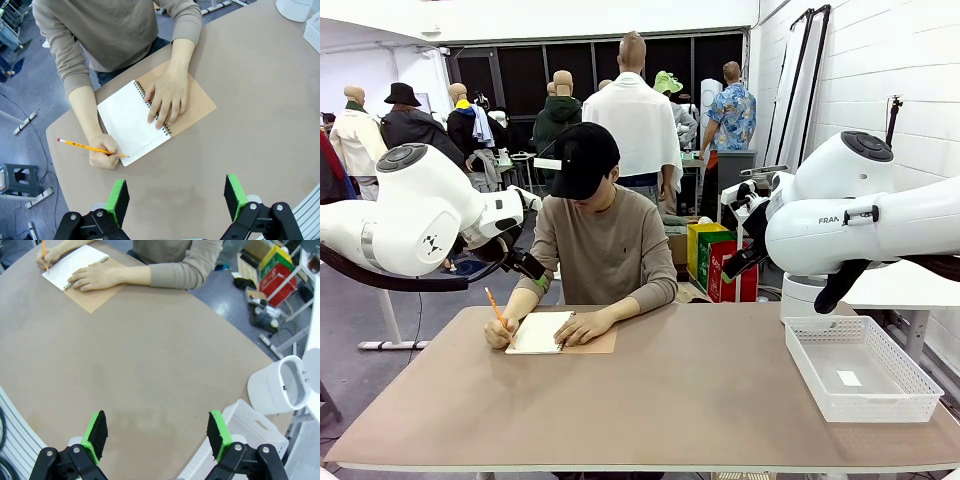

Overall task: Sort the paper based on its condition.
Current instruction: If a person hands you a paper, place it in the Organizing basket , and if it's crumpled, put it in the Trash can.

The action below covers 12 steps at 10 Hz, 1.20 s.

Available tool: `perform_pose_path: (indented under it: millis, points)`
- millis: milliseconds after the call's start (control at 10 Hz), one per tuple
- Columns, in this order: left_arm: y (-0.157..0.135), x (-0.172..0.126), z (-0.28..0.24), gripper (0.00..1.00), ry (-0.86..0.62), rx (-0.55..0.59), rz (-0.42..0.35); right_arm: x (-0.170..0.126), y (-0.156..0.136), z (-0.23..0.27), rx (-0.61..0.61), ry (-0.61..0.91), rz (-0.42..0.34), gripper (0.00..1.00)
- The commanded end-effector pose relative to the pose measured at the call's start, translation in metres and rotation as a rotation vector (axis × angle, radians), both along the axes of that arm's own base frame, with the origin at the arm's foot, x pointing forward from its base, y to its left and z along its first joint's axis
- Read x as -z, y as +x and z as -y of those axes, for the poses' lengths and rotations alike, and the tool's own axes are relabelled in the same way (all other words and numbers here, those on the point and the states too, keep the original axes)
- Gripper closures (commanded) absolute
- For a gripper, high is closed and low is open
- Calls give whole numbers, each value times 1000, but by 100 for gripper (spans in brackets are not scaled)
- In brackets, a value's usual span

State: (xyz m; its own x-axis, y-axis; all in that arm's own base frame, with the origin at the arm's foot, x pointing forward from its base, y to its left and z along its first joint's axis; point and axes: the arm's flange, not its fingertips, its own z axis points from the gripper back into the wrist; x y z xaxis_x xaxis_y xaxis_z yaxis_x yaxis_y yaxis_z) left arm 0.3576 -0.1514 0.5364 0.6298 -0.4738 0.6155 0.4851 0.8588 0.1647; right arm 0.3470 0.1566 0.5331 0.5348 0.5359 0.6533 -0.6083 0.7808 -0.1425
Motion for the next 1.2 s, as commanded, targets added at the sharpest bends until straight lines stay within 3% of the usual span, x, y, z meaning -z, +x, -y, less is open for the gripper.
perform_pose_path:
  millis: [0,1100]
  points:
    - [0,0,0,0,2,5,1,0,1,0,1,3,2,0]
    - [0,0,0,0,2,5,1,0,1,0,1,3,2,0]
